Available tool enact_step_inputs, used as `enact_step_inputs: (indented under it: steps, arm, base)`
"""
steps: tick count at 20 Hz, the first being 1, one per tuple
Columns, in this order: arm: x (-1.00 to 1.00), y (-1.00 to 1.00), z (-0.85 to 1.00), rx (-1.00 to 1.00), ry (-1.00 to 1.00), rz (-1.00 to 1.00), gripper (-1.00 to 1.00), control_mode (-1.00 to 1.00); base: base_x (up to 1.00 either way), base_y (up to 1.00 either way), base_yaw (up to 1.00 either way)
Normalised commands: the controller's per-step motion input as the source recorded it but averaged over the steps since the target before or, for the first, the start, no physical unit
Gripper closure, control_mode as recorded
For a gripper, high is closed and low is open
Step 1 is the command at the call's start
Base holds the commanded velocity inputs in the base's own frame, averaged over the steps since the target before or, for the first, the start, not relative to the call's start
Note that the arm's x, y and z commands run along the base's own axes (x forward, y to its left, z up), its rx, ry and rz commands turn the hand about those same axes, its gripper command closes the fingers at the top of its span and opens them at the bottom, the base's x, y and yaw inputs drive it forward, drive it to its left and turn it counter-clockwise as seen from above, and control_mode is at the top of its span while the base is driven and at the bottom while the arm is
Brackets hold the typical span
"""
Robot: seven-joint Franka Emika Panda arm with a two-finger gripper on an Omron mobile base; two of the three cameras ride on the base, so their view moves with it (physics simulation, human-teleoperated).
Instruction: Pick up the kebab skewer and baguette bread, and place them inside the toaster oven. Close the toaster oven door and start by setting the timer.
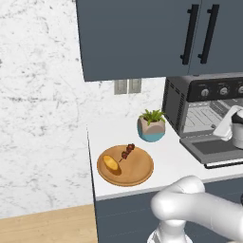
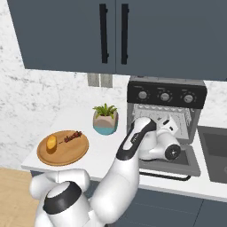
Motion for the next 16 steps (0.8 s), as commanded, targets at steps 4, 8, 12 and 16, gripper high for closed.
enact_step_inputs:
  steps: [4,8,12,16]
  arm:
    - [0.26,-0.07,-0.12,-0.03,0.00,-0.02,-1.00,-1.00]
    - [0.21,-0.09,-0.04,-0.04,0.00,-0.05,-1.00,-1.00]
    - [0.22,-0.02,-0.03,-0.02,0.00,-0.04,-1.00,-1.00]
    - [0.23,0.00,-0.09,0.00,0.00,-0.02,-1.00,-1.00]
  base:
    - [0.00,0.00,0.00]
    - [0.00,0.00,0.00]
    - [0.00,0.00,0.00]
    - [0.00,0.00,0.00]
